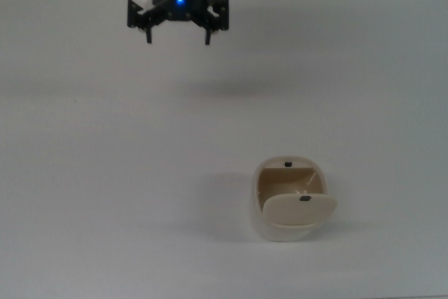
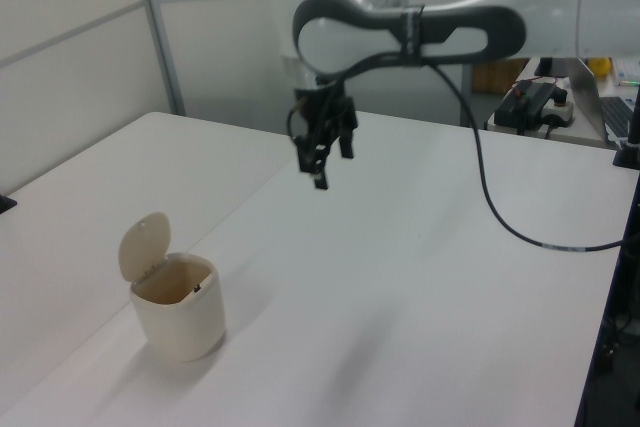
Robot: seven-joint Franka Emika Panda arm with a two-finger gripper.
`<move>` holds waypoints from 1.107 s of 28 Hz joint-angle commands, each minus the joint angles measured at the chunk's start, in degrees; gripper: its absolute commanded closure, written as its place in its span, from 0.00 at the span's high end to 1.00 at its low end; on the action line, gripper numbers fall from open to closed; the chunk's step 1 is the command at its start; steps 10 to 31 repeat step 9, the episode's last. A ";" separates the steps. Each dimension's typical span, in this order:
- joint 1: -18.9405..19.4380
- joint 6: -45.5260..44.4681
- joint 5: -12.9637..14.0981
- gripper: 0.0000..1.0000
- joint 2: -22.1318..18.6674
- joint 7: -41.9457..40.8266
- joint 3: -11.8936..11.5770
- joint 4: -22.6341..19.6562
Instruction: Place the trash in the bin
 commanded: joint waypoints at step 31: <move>-4.36 -3.49 0.70 1.00 -2.88 -6.64 -1.61 -1.78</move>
